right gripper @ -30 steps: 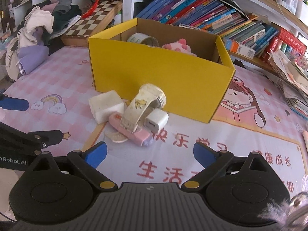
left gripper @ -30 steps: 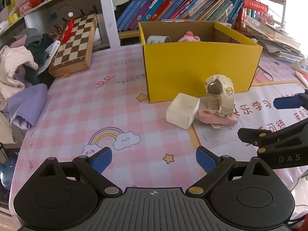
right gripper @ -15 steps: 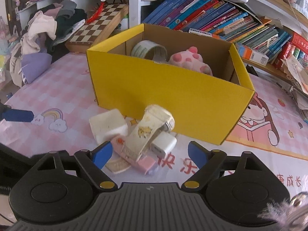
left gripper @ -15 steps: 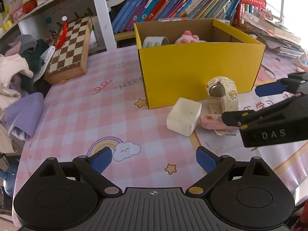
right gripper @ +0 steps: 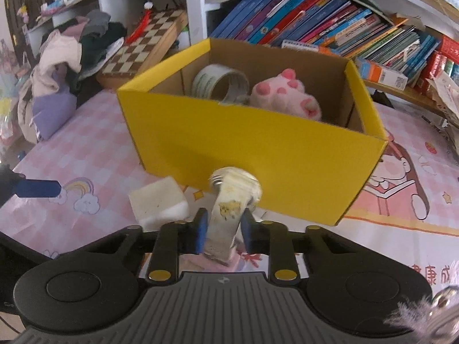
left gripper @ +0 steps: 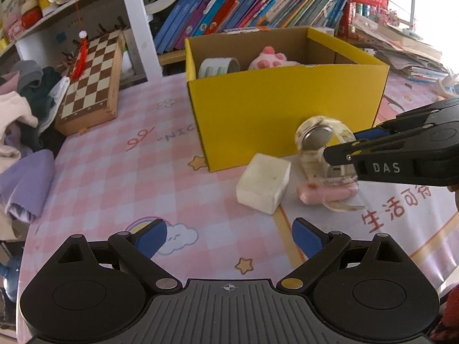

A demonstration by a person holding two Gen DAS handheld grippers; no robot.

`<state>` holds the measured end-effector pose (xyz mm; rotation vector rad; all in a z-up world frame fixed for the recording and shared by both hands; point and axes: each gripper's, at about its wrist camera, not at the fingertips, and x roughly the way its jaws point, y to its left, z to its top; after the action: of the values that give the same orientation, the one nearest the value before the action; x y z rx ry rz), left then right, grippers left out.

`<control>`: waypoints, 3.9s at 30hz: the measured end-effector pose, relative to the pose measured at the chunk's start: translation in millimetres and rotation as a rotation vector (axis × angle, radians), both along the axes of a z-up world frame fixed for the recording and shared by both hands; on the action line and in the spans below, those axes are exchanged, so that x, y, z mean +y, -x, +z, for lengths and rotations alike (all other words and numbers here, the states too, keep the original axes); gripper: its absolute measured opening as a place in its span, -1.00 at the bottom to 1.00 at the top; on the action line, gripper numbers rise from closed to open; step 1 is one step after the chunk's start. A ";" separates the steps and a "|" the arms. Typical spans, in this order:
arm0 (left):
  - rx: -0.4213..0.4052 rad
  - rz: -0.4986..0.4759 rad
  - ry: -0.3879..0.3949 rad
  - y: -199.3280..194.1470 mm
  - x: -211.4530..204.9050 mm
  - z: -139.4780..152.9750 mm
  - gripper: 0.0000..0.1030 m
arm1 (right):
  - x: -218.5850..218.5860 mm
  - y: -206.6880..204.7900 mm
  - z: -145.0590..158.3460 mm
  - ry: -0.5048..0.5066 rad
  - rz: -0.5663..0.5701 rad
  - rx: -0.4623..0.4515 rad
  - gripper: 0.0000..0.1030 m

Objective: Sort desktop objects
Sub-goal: 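Grasp the white watch with the right tool while the left tool grasps the white block, then carry the white block with the left tool while the right tool carries the watch over the box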

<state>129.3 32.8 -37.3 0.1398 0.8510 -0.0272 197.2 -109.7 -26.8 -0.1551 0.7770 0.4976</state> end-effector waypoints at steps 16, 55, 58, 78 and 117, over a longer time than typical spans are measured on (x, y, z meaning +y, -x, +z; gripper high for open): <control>0.006 -0.117 -0.012 -40.3 -25.0 -18.7 0.58 | -46.6 2.0 17.0 -0.110 -0.103 -0.016 -0.64; -0.072 -0.099 0.139 -8.7 -12.0 22.2 -0.43 | -107.7 -0.9 9.3 -0.707 -0.232 0.343 -0.64; -0.088 -0.103 0.142 -3.3 -11.2 27.8 -0.44 | -106.7 3.8 9.7 -0.710 -0.226 0.346 -0.64; -0.210 -0.151 0.140 3.1 -5.7 73.7 -0.48 | -95.3 3.8 57.4 -0.733 -0.152 0.252 -0.64; -0.160 -0.187 -0.002 -138.5 -21.3 70.3 -0.48 | -31.1 -150.2 74.6 -0.158 0.050 0.120 -0.64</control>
<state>267.7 11.4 33.0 0.2200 0.6758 -0.1882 347.4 -140.8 47.8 0.0020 0.8486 0.6174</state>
